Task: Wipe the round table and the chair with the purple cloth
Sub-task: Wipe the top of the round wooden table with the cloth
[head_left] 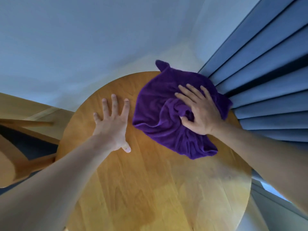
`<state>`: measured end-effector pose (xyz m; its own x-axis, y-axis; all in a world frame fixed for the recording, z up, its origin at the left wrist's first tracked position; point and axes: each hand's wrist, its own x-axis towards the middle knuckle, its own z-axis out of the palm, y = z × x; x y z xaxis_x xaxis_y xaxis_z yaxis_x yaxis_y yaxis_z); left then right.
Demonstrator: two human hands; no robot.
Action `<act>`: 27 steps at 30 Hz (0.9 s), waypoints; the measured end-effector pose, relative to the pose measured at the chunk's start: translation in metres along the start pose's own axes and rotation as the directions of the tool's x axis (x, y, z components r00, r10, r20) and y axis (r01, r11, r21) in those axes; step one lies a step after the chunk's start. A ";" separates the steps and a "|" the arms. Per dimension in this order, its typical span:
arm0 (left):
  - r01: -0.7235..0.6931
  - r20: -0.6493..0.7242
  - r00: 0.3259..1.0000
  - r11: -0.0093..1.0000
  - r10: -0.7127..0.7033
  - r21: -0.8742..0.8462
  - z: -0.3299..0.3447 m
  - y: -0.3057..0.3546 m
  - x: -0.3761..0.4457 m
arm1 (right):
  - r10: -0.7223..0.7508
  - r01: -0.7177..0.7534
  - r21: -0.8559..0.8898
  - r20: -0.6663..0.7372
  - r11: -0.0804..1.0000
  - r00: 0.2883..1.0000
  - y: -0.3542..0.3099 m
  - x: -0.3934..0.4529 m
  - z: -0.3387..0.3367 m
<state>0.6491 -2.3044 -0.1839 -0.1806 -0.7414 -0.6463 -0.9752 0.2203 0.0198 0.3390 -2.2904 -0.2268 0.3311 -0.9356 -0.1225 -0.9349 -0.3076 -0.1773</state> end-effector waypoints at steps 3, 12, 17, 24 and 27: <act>0.015 0.003 1.000 0.999 -0.015 -0.033 0.002 -0.005 -0.003 | 0.357 -0.354 0.046 -0.082 0.934 0.931 -0.030 0.006 0.006; 0.007 0.014 1.000 0.990 -0.005 -0.140 0.000 -0.007 -0.011 | 0.270 -0.270 -0.038 0.008 0.962 0.963 -0.071 0.032 0.010; -0.036 -0.083 0.996 0.988 0.024 -0.152 0.007 -0.012 -0.022 | 0.004 0.008 -0.094 0.124 0.996 0.992 -0.071 0.076 -0.004; 0.288 -0.160 0.929 0.922 -0.334 -0.258 0.054 -0.031 -0.070 | -0.081 0.083 -0.009 0.102 0.997 0.991 -0.188 0.088 0.016; 0.342 -0.054 0.920 0.865 -0.387 -0.368 0.074 -0.043 -0.083 | -0.341 0.343 0.013 0.153 0.939 0.928 -0.179 0.074 0.019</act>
<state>0.7153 -2.2055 -0.1870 0.2047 -0.8017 -0.5615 -0.9520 -0.2964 0.0762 0.5329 -2.3014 -0.2226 0.6453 -0.7367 -0.2022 -0.7629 -0.6075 -0.2210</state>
